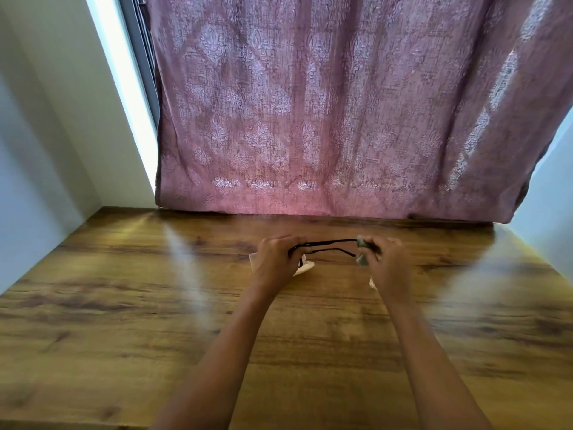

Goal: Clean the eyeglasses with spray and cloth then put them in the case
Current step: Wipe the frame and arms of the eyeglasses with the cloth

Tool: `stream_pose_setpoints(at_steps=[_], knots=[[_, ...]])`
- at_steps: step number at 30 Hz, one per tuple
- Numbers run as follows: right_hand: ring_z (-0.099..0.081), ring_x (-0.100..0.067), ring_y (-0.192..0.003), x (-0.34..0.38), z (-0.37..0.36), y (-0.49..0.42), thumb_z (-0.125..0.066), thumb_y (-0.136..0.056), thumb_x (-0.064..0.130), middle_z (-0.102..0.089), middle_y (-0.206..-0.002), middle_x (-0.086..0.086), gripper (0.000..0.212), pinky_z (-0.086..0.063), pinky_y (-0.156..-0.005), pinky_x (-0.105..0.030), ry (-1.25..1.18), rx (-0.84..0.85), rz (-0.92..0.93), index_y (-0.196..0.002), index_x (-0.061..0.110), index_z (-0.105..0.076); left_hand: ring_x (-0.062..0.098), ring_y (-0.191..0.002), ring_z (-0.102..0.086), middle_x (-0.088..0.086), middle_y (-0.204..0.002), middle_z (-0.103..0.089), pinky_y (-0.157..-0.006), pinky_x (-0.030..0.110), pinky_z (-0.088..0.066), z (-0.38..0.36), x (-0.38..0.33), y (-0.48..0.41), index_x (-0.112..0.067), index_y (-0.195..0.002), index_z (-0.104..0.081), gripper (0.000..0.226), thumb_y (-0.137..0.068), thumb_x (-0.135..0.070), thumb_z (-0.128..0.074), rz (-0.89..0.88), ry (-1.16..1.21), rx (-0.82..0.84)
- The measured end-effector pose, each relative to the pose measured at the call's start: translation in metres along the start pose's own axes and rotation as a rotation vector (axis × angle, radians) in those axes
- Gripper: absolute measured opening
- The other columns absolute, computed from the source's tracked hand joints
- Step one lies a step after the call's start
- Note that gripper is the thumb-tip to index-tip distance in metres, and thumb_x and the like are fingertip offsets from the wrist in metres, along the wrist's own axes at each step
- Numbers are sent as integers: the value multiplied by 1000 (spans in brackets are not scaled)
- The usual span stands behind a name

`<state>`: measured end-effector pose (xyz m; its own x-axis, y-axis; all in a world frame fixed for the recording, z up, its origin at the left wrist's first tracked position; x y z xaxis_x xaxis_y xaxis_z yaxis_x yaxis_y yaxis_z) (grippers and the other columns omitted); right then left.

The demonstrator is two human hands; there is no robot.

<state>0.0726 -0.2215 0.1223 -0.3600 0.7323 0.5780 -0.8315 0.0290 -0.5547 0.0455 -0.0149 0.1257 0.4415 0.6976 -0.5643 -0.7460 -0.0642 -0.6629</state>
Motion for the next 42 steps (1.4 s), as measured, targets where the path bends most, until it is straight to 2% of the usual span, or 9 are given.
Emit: stream_pose_setpoints(at_steps=[5,8,12,15,22,26,30,37,42], knots=[[-56,-16,-82,42,-17,10,-68,-74,-5,-65,-88,-9,25,-43,-72,-17,-53,-39,92,-96,5,-70,12,-67,-58,5,-65,-71,-53,22,-46,-7,-4,-3,-8,-86,-75,18,-71,-4,-66,-4,-7,3],[-54,-14,-93,58,-23,13,-66,-75,-5,-66,-92,-5,28,-46,-78,-21,-68,-21,186,-98,9,-70,12,-74,-58,7,-69,-73,-55,11,-41,-9,-8,-4,-6,-86,-75,19,-70,-1,-67,-16,5,-6],[-59,-15,-76,11,-9,4,-67,-77,1,-70,-82,-7,24,-50,-64,-22,-37,-83,42,-99,10,-70,3,-70,-56,5,-69,-72,-57,-1,-36,-3,-1,-4,-7,-84,-75,12,-73,-4,-72,25,19,-24],[-64,-22,-67,-8,-3,0,-67,-79,7,-71,-71,-3,22,-55,-65,-36,-36,-102,-57,-100,12,-70,0,-69,-56,4,-70,-72,-57,-3,-36,-5,0,-3,-7,-85,-75,13,-73,-4,-72,43,34,-23],[-58,-19,-93,60,-18,12,-67,-73,-4,-72,-90,1,28,-40,-78,-17,34,-87,205,-97,10,-72,8,-77,-59,5,-72,-73,-58,-1,-36,-10,-8,-6,-8,-88,-75,15,-74,-5,-71,-1,12,-11],[-57,-11,-83,27,-6,7,-68,-74,-2,-72,-86,-2,26,-34,-71,-1,45,-122,108,-96,11,-72,5,-73,-58,5,-73,-73,-58,-3,-35,-6,-2,-3,-8,-87,-75,13,-74,-7,-71,21,25,-24],[-64,-23,-77,3,5,2,-70,-75,3,-73,-78,-3,22,-38,-65,-16,45,-177,-7,-95,11,-73,2,-67,-59,5,-79,-73,-59,0,-40,-9,0,-3,-7,-90,-74,14,-76,-7,-72,47,51,-21],[-61,-16,-90,58,-17,12,-68,-74,0,-73,-90,3,28,-43,-77,-22,62,-105,212,-97,15,-72,8,-66,-60,6,-78,-72,-57,6,-41,-10,-7,-6,-6,-92,-74,16,-78,-10,-68,11,60,-25],[-65,-17,-82,27,-1,8,-67,-75,-2,-73,-88,0,26,-42,-71,-18,43,-171,110,-96,13,-73,9,-60,-60,7,-81,-71,-57,10,-42,-1,1,-8,-4,-93,-73,13,-81,-4,-66,66,92,-18]])
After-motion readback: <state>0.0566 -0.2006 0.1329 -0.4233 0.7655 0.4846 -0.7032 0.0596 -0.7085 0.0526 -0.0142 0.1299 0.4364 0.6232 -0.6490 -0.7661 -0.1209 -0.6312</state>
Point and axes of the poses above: each hand's wrist, its own y-axis away from the middle knuckle, its own z-axis out of the back of the hand, x = y × z, the point moved 6 cm from there along -y, towards the middle knuckle
